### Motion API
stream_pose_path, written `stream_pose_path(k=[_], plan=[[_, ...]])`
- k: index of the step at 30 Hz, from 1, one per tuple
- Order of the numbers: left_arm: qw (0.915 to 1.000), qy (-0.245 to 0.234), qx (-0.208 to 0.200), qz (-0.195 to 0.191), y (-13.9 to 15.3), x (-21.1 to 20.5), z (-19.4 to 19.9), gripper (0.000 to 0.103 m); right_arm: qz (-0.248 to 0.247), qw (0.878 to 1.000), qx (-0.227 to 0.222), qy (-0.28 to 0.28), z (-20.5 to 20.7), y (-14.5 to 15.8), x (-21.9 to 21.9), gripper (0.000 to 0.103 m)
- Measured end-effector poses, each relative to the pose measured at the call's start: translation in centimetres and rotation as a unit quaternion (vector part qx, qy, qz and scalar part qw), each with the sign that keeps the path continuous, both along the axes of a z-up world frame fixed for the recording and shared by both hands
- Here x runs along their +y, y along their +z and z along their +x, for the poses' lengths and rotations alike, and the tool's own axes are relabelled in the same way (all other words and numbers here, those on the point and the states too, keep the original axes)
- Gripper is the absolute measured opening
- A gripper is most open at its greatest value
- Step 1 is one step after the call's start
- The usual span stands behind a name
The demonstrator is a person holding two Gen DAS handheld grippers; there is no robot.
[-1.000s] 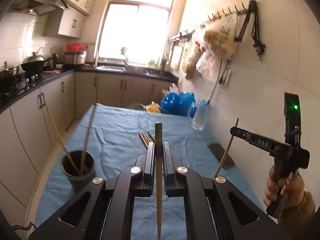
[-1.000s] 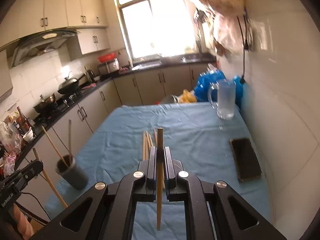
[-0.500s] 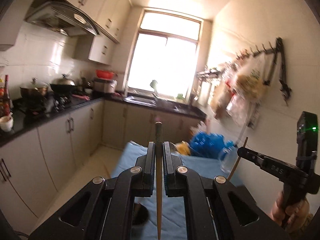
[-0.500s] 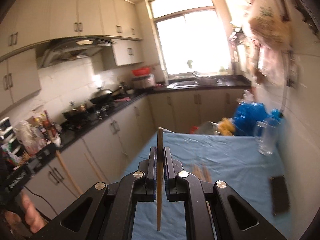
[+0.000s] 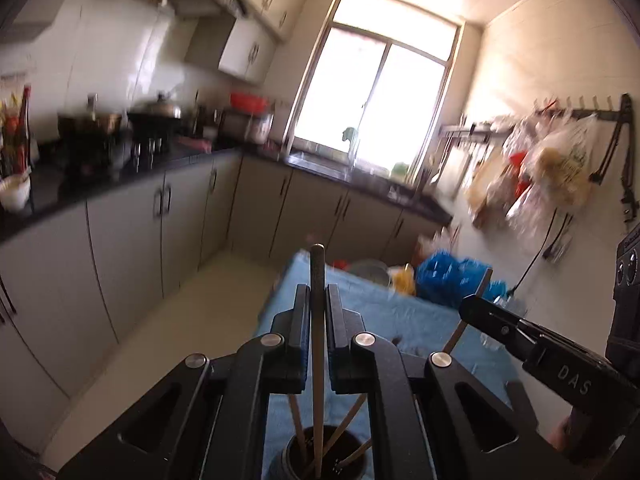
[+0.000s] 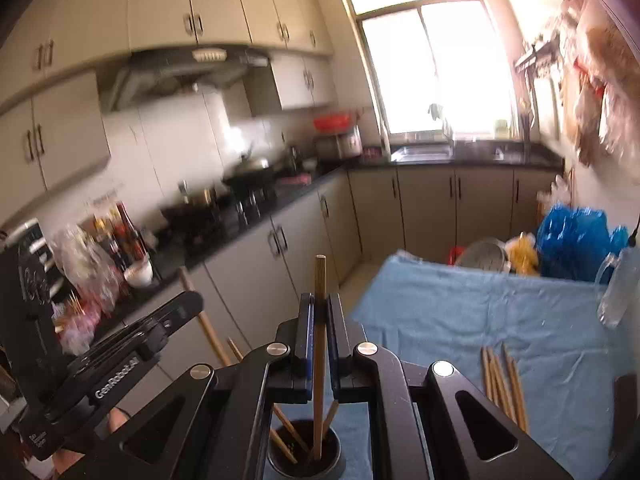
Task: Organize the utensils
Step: 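Open both grippers and move back over the chopstick pile, then grasp a chopstick with the right gripper while the left gripper grasps another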
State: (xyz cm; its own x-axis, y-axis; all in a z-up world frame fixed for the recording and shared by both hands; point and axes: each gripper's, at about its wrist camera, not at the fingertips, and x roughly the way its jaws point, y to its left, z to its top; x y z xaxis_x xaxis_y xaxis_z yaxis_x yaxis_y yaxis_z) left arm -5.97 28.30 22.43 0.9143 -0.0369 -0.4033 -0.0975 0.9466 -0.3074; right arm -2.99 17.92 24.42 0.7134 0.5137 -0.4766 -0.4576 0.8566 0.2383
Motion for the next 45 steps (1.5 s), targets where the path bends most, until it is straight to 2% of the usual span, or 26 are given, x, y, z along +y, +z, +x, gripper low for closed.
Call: stream_pose_path(k=[5, 9, 10, 11, 13, 15, 18, 21, 24, 27, 29, 31, 33, 34, 38, 41, 45], plan=[[0.9991, 0.000, 0.041, -0.005, -2.9, -0.1, 1.3, 0.007, -0.017, 0.999, 0.052, -0.001, 2.6, -3.6, 0.2, 0.007], [0.9992, 0.008, 0.038, 0.006, -2.8, -0.4, 1.0, 0.008, -0.010, 0.998, 0.067, -0.014, 3.6, -5.1, -1.0, 0.008], [0.9993, 0.009, 0.036, 0.010, -2.5, -0.5, 0.8, 0.013, -0.006, 0.997, 0.070, -0.017, 3.9, -5.2, -1.3, 0.009], [0.9993, 0.012, 0.033, 0.013, -2.3, -0.6, 0.5, 0.024, -0.005, 0.997, 0.072, -0.020, 4.2, -5.3, -1.6, 0.010], [0.9995, 0.018, 0.022, 0.014, -1.6, -0.8, -0.3, 0.035, 0.001, 0.997, 0.072, -0.026, 4.4, -5.2, -2.2, 0.021], [0.9995, 0.025, 0.007, 0.019, -0.8, -1.2, -1.3, 0.036, 0.014, 0.997, 0.071, -0.029, 4.4, -5.0, -3.4, 0.043], [0.9995, 0.021, -0.006, 0.024, 0.2, -2.4, -2.6, 0.036, 0.024, 0.997, 0.066, -0.037, 4.1, -4.5, -5.4, 0.045], [0.9998, -0.002, -0.017, 0.011, 0.5, -4.3, -4.6, 0.039, 0.022, 0.997, 0.061, -0.052, 3.5, -4.5, -8.1, 0.046], [0.9992, -0.039, -0.014, -0.001, -0.4, -7.1, -6.0, 0.043, 0.006, 0.994, 0.073, -0.085, 3.2, -6.4, -13.0, 0.052], [0.9967, -0.080, 0.010, -0.008, -2.5, -10.7, -6.0, 0.043, -0.012, 0.987, 0.116, -0.112, 3.4, -10.0, -17.6, 0.052], [0.9937, -0.104, 0.041, -0.008, -4.4, -13.2, -5.1, 0.043, -0.026, 0.980, 0.151, -0.126, 3.6, -12.9, -20.4, 0.052], [0.9884, -0.126, 0.083, -0.019, -6.9, -15.5, -3.7, 0.043, -0.040, 0.973, 0.181, -0.136, 3.4, -15.8, -22.8, 0.045], [0.9815, -0.145, 0.124, -0.021, -9.5, -17.7, -1.7, 0.043, -0.043, 0.968, 0.207, -0.136, 3.1, -18.3, -24.5, 0.033], [0.9788, -0.150, 0.139, -0.015, -10.5, -18.6, -0.9, 0.043, -0.042, 0.966, 0.216, -0.135, 2.9, -19.3, -25.1, 0.033], [0.9666, -0.163, 0.197, 0.018, -15.0, -21.9, 2.9, 0.043, -0.053, 0.966, 0.224, -0.115, 1.8, -21.6, -25.8, 0.033], [0.9556, -0.179, 0.233, 0.025, -17.8, -23.7, 5.0, 0.040, -0.074, 0.968, 0.217, -0.102, 0.8, -22.6, -25.8, 0.033], [0.9471, -0.194, 0.250, 0.052, -19.9, -26.2, 7.5, 0.033, -0.093, 0.971, 0.202, -0.094, -0.8, -23.5, -25.8, 0.033]])
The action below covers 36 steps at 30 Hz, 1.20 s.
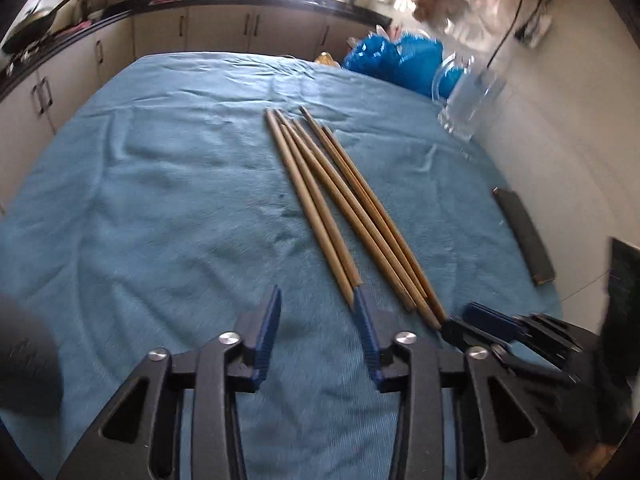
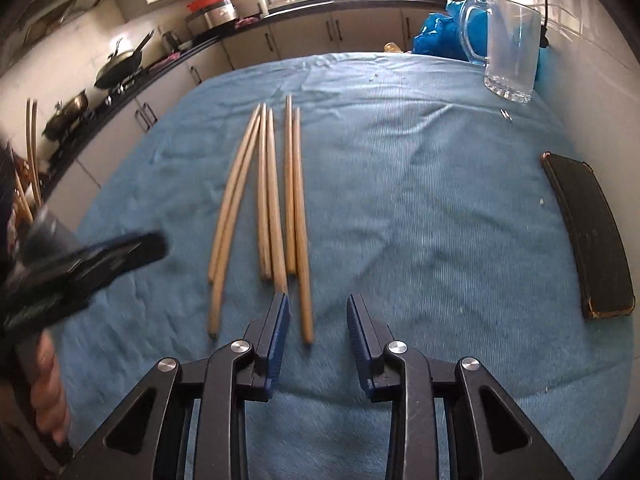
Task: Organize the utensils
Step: 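Grasp a chopstick with the right gripper while the left gripper grasps another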
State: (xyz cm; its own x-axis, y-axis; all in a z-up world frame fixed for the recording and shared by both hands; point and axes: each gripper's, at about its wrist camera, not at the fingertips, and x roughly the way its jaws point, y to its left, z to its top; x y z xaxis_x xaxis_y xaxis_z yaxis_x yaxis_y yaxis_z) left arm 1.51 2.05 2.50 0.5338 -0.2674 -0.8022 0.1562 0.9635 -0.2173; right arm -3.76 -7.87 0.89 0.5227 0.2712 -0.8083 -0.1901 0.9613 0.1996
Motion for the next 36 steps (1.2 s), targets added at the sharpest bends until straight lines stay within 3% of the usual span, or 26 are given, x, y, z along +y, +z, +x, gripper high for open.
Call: stream_pose_path(k=[2, 4, 5, 7, 12, 15, 19, 26, 28, 30, 31, 36], plan=[[0.9997, -0.011, 0.002, 0.020, -0.7, -1.0, 0.8, 0.021, -0.002, 1.000, -0.003, 0.001, -0.1, -0.1, -0.1, 0.033], [0.9991, -0.021, -0.008, 0.036, -0.9, -1.9, 1.5, 0.017, -0.014, 1.000, -0.003, -0.008, 0.1, -0.1, -0.2, 0.023], [0.9986, -0.024, -0.007, 0.047, -1.1, -2.2, 1.9, 0.010, -0.018, 1.000, -0.003, -0.012, 0.2, -0.2, -0.2, 0.013], [0.9976, -0.024, -0.008, 0.064, -1.1, -2.8, 2.6, 0.009, -0.009, 1.000, 0.004, -0.023, 0.6, -0.2, -0.9, 0.007], [0.9974, -0.008, 0.000, 0.072, -0.9, -2.1, 3.2, 0.007, 0.009, 0.998, 0.019, -0.062, 0.8, -0.2, -2.6, 0.006], [0.9983, 0.003, 0.017, 0.056, -0.8, -0.6, 2.1, 0.006, 0.013, 0.996, 0.034, -0.084, 0.1, -0.2, -3.7, 0.006], [0.9986, -0.006, 0.042, 0.033, -0.7, 1.7, -2.0, 0.006, 0.011, 0.994, 0.056, -0.094, -2.7, -0.1, -5.1, 0.005], [0.9947, -0.067, 0.074, 0.022, -0.4, 3.6, -12.2, 0.006, 0.014, 0.993, 0.096, -0.066, -11.0, 0.1, -6.8, 0.006], [0.9931, -0.083, 0.080, 0.020, 0.2, 4.1, -13.8, 0.006, 0.003, 0.994, 0.102, -0.045, -12.5, 0.3, -6.9, 0.012], [0.9930, -0.092, 0.073, 0.018, 1.3, 4.3, -14.7, 0.006, -0.003, 0.995, 0.096, -0.039, -13.1, 0.8, -7.1, 0.043], [0.9932, -0.097, 0.061, 0.020, 2.1, 4.3, -14.9, 0.006, -0.008, 0.996, 0.082, -0.040, -13.2, 1.4, -7.4, 0.047], [0.9947, -0.083, 0.047, 0.037, 3.0, 3.3, -12.7, 0.014, -0.007, 0.997, 0.053, -0.053, -10.1, 2.7, -8.0, 0.049]])
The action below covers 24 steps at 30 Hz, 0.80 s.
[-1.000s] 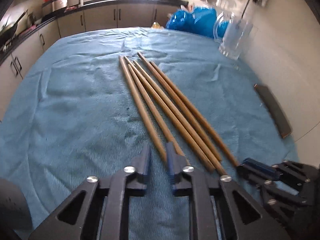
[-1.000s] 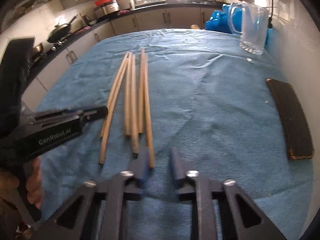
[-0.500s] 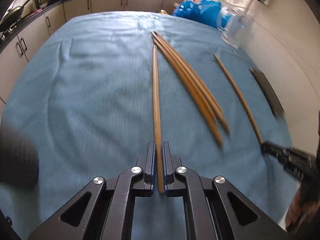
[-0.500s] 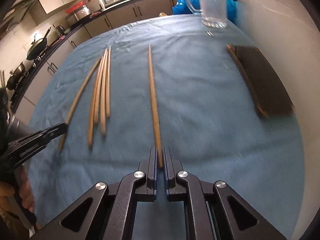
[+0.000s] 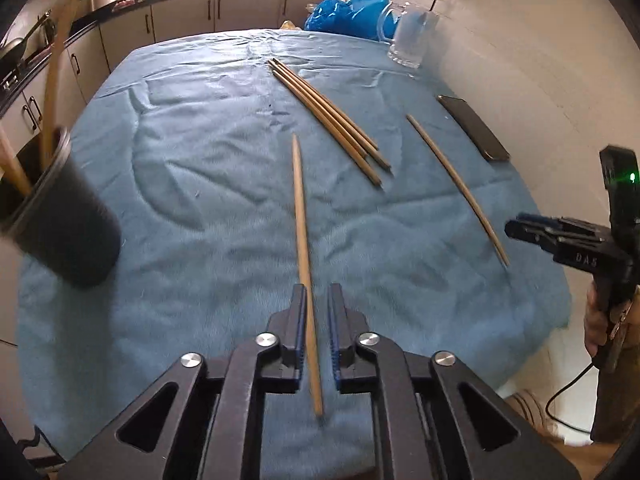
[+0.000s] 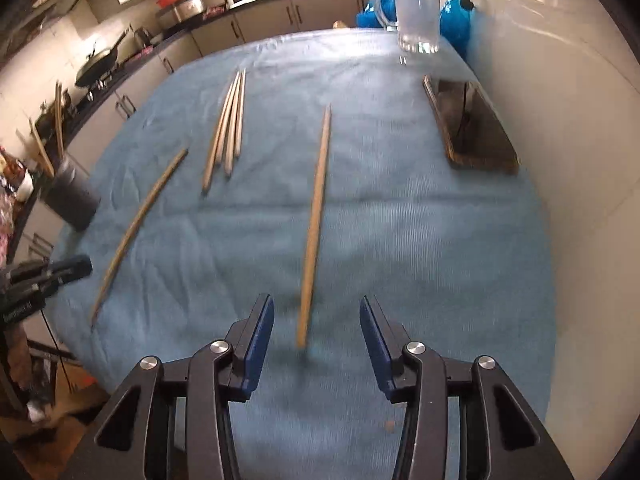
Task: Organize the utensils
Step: 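Grasp a chopstick with the right gripper while the left gripper grasps another, then lift both chopsticks upright and carry them to the black cup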
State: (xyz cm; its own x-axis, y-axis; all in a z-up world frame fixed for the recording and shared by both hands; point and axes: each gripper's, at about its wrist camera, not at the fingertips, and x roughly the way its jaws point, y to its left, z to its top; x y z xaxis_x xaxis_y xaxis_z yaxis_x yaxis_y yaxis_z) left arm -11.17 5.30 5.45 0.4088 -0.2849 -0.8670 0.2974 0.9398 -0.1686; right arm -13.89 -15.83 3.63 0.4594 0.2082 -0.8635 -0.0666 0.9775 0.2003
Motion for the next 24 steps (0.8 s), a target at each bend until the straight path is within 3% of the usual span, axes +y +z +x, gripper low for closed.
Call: stream_pose_path(k=[2, 7, 9, 11, 19, 22, 23, 24], plan=[[0.9999, 0.008, 0.007, 0.004, -0.6, -0.9, 2.3, 0.021, -0.007, 1.000, 0.001, -0.001, 2.4, -0.1, 0.5, 0.049], [0.9984, 0.020, 0.013, 0.051, -2.9, -3.4, 8.1, 0.021, -0.056, 0.998, 0.020, -0.002, 9.3, -1.1, 2.4, 0.045], [0.9980, 0.024, 0.018, 0.055, -3.5, -3.7, 9.4, 0.021, -0.071, 0.997, 0.034, -0.005, 11.3, -1.7, 2.8, 0.032], [0.9975, 0.023, 0.017, 0.064, -3.5, -4.1, 10.8, 0.021, -0.081, 0.995, 0.050, -0.009, 13.3, -2.3, 2.9, 0.027], [0.9976, 0.025, 0.026, 0.059, -3.6, -4.7, 13.7, 0.021, -0.097, 0.991, 0.088, -0.026, 18.8, -2.7, 4.2, 0.023], [0.9978, 0.022, 0.026, 0.057, -3.6, -4.6, 14.0, 0.021, -0.096, 0.990, 0.101, -0.033, 20.1, -2.7, 4.5, 0.014], [0.9978, 0.021, 0.025, 0.058, -3.6, -4.7, 13.9, 0.017, -0.098, 0.989, 0.101, -0.034, 20.3, -2.7, 4.6, 0.010], [0.9979, 0.020, 0.025, 0.057, -3.6, -4.6, 13.9, 0.006, -0.100, 0.989, 0.099, -0.036, 20.4, -2.7, 4.6, 0.008]])
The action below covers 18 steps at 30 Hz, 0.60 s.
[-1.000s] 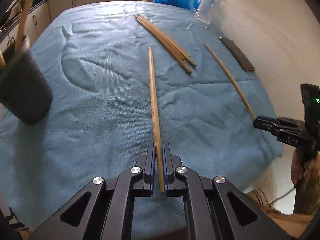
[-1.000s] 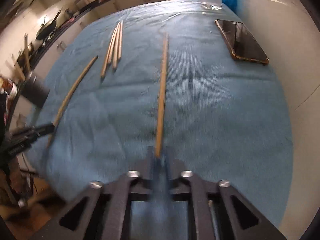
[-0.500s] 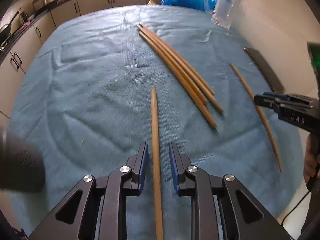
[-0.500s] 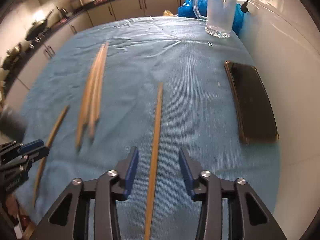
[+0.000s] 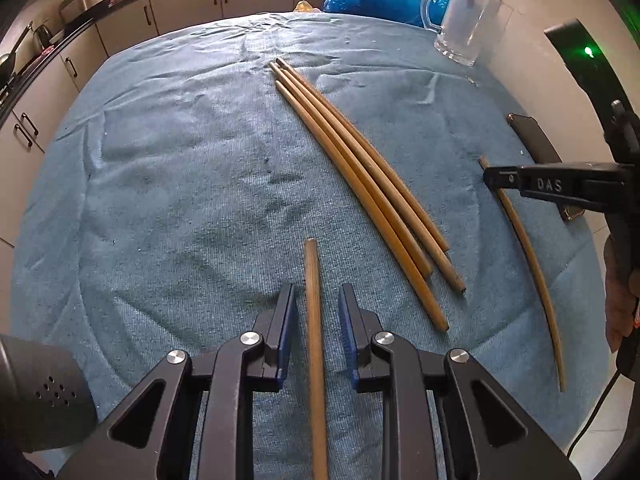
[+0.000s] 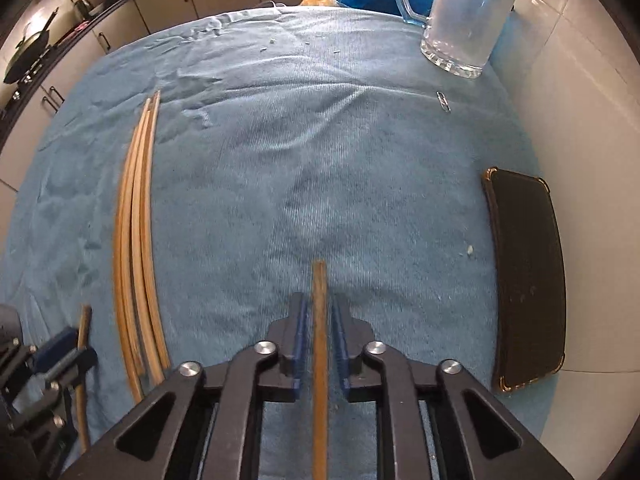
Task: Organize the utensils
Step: 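Lift both chopsticks upright and carry them to the black cup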
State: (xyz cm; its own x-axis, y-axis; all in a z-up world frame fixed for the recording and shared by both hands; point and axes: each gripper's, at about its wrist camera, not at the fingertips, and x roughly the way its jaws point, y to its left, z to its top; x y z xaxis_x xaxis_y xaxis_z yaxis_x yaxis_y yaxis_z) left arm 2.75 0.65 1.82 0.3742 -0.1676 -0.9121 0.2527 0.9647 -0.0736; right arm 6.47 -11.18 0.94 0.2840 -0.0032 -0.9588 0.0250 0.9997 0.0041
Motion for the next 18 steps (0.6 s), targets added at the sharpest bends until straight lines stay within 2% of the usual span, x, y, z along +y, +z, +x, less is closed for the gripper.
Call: stream_pose_path(k=[2, 4, 9, 12, 18], plan=[[0.9999, 0.008, -0.003, -0.015, 0.1, 0.5, -0.2, 0.006, -0.003, 1.000, -0.010, -0.001, -0.2, 0.0, 0.1, 0.008], [0.9993, 0.019, -0.024, -0.021, 1.0, 1.1, -1.2, 0.006, 0.016, 0.999, -0.031, -0.005, -1.1, 0.6, -0.2, 0.007], [0.9941, 0.023, -0.080, -0.069, 4.9, 2.6, -4.8, 0.006, 0.051, 0.992, -0.113, -0.008, -5.2, 4.7, -1.2, 0.007], [0.9872, 0.024, -0.118, -0.105, 7.7, 3.8, -7.6, 0.006, 0.070, 0.984, -0.163, -0.002, -8.3, 7.6, -1.1, 0.007], [0.9701, 0.024, -0.194, -0.144, 12.3, 6.2, -13.1, 0.006, 0.106, 0.965, -0.238, 0.010, -13.5, 12.6, 0.3, 0.008]])
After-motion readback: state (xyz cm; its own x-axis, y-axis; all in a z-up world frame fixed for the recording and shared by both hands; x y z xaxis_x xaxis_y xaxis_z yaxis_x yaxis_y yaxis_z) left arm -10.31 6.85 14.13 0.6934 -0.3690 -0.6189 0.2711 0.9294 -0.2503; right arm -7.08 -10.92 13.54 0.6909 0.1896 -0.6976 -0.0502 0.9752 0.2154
